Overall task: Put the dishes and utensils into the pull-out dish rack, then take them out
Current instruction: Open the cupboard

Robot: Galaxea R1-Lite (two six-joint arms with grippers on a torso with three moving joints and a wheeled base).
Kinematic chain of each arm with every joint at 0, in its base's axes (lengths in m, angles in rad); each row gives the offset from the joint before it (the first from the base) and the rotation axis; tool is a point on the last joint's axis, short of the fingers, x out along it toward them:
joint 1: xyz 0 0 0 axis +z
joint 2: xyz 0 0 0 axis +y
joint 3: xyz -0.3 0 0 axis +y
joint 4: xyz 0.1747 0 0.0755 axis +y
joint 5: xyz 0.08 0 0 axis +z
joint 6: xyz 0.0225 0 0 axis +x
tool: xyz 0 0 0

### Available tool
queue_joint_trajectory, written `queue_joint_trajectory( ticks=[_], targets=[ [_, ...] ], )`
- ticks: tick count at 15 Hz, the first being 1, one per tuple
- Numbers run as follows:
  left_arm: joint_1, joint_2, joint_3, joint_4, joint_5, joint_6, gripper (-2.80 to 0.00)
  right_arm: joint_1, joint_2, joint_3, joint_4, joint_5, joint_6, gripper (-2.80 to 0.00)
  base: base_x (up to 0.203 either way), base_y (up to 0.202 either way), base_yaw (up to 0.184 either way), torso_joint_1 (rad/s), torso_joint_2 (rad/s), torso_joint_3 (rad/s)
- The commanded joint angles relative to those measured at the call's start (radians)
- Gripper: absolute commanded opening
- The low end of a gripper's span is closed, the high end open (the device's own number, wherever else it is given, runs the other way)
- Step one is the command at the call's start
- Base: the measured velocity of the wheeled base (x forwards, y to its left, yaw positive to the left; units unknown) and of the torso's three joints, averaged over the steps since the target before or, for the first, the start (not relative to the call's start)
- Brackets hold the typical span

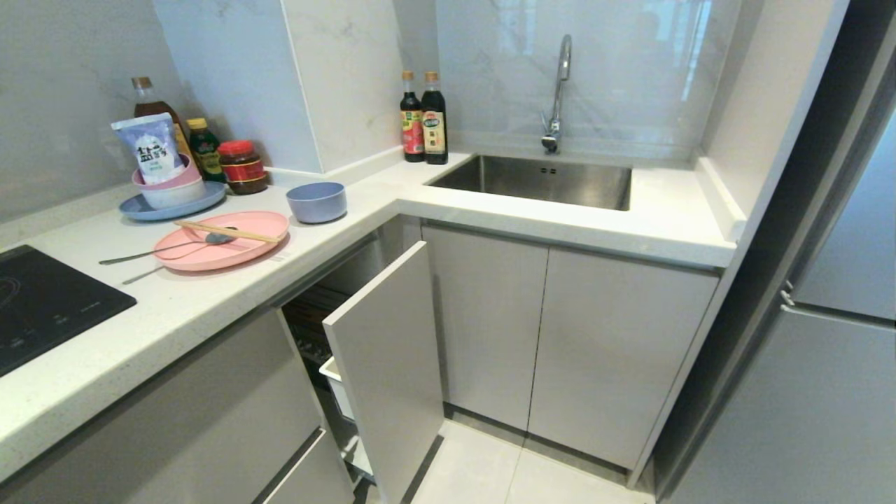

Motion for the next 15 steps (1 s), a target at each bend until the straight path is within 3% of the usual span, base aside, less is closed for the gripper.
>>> queue_joint_trajectory(
  ticks=[1, 4, 10, 15],
  targets=[
    [-0.003, 0.33, -0.144, -0.004, -0.001, -0.001, -2.8, 0.0, -0.004, 0.0, -0.001, 0.0, 0.0, -2.8, 0.0, 0.0, 0.0, 0.0, 0.0, 0.0],
    [-0.027, 0.602, -0.207, -0.046, -0.002, -0.014, -2.8, 0.0, -0.004, 0.0, -0.001, 0.0, 0.0, -2.8, 0.0, 0.0, 0.0, 0.0, 0.0, 0.0],
    [-0.219, 1.044, -0.255, -0.063, 0.063, -0.133, -2.8, 0.0, -0.004, 0.0, -0.001, 0.0, 0.0, -2.8, 0.0, 0.0, 0.0, 0.0, 0.0, 0.0],
    [-0.286, 1.353, -0.398, -0.021, 0.147, -0.357, -2.8, 0.0, -0.004, 0.0, -0.001, 0.0, 0.0, -2.8, 0.0, 0.0, 0.0, 0.0, 0.0, 0.0]
  ],
)
